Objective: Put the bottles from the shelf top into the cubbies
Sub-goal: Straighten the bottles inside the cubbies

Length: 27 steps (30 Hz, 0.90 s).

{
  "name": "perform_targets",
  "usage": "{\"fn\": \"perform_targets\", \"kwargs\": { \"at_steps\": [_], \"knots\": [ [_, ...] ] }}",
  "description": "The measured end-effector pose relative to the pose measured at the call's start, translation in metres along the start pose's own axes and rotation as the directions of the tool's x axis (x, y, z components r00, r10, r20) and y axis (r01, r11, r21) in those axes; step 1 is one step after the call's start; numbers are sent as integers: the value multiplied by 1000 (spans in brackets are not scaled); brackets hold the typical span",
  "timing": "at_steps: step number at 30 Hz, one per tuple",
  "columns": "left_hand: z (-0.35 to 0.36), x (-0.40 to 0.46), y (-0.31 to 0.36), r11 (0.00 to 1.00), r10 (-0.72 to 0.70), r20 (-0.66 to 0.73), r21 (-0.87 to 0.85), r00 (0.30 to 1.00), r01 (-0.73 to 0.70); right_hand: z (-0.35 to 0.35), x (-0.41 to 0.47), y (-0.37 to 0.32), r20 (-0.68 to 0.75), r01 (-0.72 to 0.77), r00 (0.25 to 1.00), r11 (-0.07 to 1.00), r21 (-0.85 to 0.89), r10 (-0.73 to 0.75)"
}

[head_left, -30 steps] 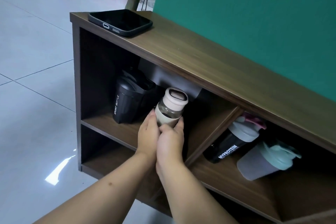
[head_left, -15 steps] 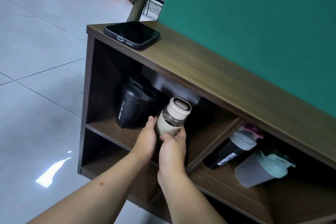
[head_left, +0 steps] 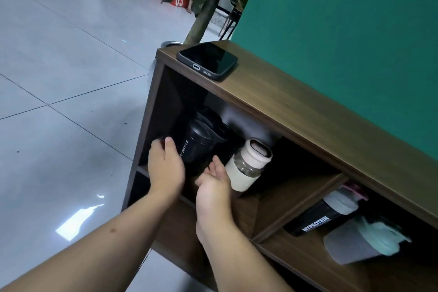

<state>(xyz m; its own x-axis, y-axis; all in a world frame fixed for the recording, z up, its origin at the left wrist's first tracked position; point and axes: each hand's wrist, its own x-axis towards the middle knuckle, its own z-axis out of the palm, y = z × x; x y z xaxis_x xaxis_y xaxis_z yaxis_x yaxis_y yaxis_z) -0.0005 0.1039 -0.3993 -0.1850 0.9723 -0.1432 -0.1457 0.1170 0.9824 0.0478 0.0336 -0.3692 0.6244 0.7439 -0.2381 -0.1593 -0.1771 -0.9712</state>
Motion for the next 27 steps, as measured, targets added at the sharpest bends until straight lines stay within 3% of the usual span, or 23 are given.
{"fn": "perform_targets", "kwargs": {
  "at_steps": [3,6,12,21,24,26,27],
  "knots": [
    [2,8,0,985,-100,217,-117,971,128,13,6,-3,40,-18,999,1000,0,18],
    [5,9,-5,971,-144,302,-143,942,194,17,9,-4,42,-28,999,1000,12,28],
    [8,10,-9,969,-138,329,-151,934,196,14,25,3,21,-1,1000,1000,26,1],
    [14,14,-4,899,-211,429,-269,878,347,8,30,11,58,-27,998,999,33,25],
    [-3,8,-18,939,-175,401,-208,899,276,3,11,8,47,-89,995,996,-8,90],
    [-14,6,-29,957,-214,347,-116,913,268,-33,-49,6,180,-63,980,993,-95,79],
    [-25,5,-31,966,-218,333,-62,917,253,-44,-69,5,164,-159,970,980,-117,177]
  ]
}}
